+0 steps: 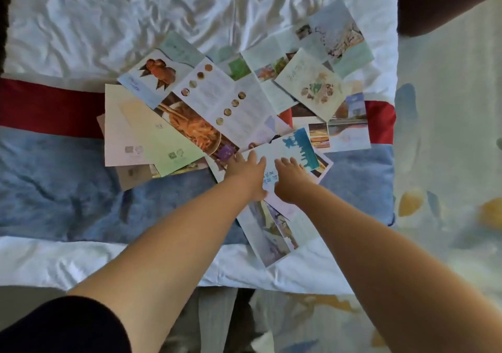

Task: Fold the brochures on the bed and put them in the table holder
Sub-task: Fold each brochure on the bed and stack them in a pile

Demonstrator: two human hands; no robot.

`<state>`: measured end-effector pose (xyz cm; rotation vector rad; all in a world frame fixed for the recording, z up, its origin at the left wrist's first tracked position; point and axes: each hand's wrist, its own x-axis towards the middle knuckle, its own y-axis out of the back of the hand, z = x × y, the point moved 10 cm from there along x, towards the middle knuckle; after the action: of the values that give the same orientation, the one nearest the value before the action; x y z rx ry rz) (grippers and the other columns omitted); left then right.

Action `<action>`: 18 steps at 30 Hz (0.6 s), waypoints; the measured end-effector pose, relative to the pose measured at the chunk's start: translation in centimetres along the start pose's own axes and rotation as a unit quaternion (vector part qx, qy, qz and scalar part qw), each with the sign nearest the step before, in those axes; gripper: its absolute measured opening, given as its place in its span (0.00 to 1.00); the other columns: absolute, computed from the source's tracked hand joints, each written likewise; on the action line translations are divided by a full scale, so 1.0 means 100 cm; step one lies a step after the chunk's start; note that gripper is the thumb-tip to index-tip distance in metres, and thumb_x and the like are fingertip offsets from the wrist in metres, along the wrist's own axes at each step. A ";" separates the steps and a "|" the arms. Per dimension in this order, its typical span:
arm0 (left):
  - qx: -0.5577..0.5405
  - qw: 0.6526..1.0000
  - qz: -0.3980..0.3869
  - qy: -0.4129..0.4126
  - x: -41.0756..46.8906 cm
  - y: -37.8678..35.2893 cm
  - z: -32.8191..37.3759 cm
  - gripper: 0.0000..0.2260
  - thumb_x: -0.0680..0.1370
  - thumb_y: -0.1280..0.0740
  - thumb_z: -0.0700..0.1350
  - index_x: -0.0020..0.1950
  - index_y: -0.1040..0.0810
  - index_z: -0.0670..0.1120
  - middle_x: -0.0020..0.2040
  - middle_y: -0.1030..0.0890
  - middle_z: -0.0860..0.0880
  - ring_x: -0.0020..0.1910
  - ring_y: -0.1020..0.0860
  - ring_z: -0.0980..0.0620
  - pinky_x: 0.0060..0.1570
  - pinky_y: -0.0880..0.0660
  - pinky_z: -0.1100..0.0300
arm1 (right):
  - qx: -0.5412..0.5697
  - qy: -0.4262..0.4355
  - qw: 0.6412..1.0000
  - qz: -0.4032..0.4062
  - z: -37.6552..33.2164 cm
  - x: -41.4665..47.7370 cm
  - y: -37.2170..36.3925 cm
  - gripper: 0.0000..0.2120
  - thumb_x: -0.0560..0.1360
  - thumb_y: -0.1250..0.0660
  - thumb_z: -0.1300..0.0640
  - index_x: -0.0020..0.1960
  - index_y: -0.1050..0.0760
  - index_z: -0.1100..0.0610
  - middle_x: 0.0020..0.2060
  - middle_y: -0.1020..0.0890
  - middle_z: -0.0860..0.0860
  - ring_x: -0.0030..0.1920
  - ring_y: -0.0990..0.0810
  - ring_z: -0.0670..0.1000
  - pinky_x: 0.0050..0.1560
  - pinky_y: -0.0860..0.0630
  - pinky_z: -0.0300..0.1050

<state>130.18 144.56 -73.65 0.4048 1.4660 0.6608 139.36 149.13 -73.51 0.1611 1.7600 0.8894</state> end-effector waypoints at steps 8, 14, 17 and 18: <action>0.000 0.999 0.046 0.018 0.068 -0.048 0.014 0.53 0.73 0.32 0.70 0.82 0.67 0.58 0.78 0.74 0.37 0.78 0.64 0.25 0.75 0.50 0.28 | 0.032 0.045 0.993 0.101 0.037 0.033 -0.048 0.34 0.81 0.38 0.60 0.83 0.49 0.53 0.83 0.55 0.54 0.82 0.63 0.58 0.77 0.66 0.51; 0.011 0.997 0.079 -0.006 0.083 -0.041 0.008 0.55 0.74 0.29 0.66 0.79 0.73 0.62 0.77 0.77 0.40 0.77 0.70 0.28 0.74 0.59 0.27 | 0.051 0.027 0.982 0.178 0.058 0.056 -0.016 0.22 0.82 0.37 0.57 0.75 0.35 0.51 0.83 0.55 0.57 0.82 0.64 0.60 0.80 0.65 0.55; 0.074 0.994 0.082 -0.026 0.088 -0.026 -0.013 0.51 0.78 0.29 0.54 0.79 0.72 0.64 0.77 0.79 0.44 0.77 0.70 0.28 0.75 0.63 0.29 | 0.005 0.042 0.981 0.191 0.056 0.067 -0.004 0.15 0.83 0.37 0.53 0.69 0.31 0.53 0.83 0.53 0.59 0.82 0.63 0.61 0.80 0.64 0.57; 0.105 0.990 0.086 -0.023 0.089 -0.018 -0.025 0.50 0.79 0.30 0.49 0.79 0.71 0.64 0.77 0.78 0.45 0.77 0.68 0.27 0.76 0.63 0.30 | -0.005 0.050 0.981 0.188 0.055 0.070 -0.003 0.16 0.83 0.37 0.51 0.68 0.31 0.54 0.83 0.51 0.59 0.82 0.61 0.61 0.80 0.62 0.57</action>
<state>127.83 148.47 -81.86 0.7117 1.4730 0.6295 141.46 155.20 -79.69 0.4612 1.8506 1.1936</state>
